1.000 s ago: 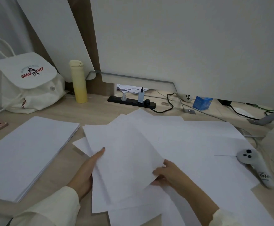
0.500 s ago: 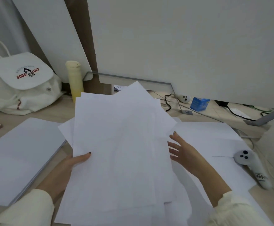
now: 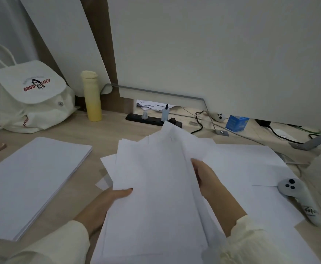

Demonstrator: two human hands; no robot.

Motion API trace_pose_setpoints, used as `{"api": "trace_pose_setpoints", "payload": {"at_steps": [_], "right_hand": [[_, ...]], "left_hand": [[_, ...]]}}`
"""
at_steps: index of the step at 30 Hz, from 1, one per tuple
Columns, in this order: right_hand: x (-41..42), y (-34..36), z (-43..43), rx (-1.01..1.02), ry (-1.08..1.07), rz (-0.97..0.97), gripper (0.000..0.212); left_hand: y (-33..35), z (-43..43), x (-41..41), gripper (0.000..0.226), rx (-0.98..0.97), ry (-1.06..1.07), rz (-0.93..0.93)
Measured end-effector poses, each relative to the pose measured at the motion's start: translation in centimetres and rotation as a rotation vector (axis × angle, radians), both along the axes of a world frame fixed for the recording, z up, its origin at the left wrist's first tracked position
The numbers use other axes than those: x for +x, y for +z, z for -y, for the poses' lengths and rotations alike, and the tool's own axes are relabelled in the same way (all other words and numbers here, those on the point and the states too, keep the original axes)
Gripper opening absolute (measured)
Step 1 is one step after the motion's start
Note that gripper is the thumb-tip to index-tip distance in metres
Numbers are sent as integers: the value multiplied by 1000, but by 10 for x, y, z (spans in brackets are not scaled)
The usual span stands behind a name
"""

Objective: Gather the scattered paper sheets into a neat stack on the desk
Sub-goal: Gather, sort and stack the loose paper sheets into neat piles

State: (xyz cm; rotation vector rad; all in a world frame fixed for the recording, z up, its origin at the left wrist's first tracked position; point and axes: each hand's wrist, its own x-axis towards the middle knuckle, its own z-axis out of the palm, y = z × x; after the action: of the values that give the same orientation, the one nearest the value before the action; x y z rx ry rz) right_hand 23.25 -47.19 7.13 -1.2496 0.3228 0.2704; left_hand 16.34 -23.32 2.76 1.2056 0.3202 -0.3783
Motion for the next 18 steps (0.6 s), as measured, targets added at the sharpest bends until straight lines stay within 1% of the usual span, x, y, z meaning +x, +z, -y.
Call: {"api": "trace_pose_setpoints", "payload": {"at_steps": [1,2,3,4,5,7,8,11,14,16,18], "right_hand": [[-1,-3,2,-77,36,-28,30],[-5,-7,3,-138,63,-47,31],[-8,-10,5,-207,85,-55,29],[-12,-12,7,-267,101,-42,26],[-13,-14,7,-307,89,-3,22],[-9,-15,7,-333,-5,131,18],[-5,-15,6,-340,-62,202,18],[6,-7,1,-392,-217,396,23],[9,16,7,-400,-371,580,19],[8,43,13,-370,-394,665,22],[0,73,21,-295,-329,714,26]], "left_hand": [[-3,-1,4,101,-12,31,18],[-3,-1,5,100,-21,59,32],[-3,-2,5,96,-28,76,44],[-1,-3,3,88,-33,84,45],[0,-4,1,72,-40,76,41],[2,-4,-5,37,-81,47,25],[2,-3,-7,30,-79,43,5],[-3,4,-9,26,-45,34,-37],[-3,6,-8,30,7,61,-60],[-4,1,-6,31,37,81,-53],[-5,-8,-5,34,77,101,-44]]}}
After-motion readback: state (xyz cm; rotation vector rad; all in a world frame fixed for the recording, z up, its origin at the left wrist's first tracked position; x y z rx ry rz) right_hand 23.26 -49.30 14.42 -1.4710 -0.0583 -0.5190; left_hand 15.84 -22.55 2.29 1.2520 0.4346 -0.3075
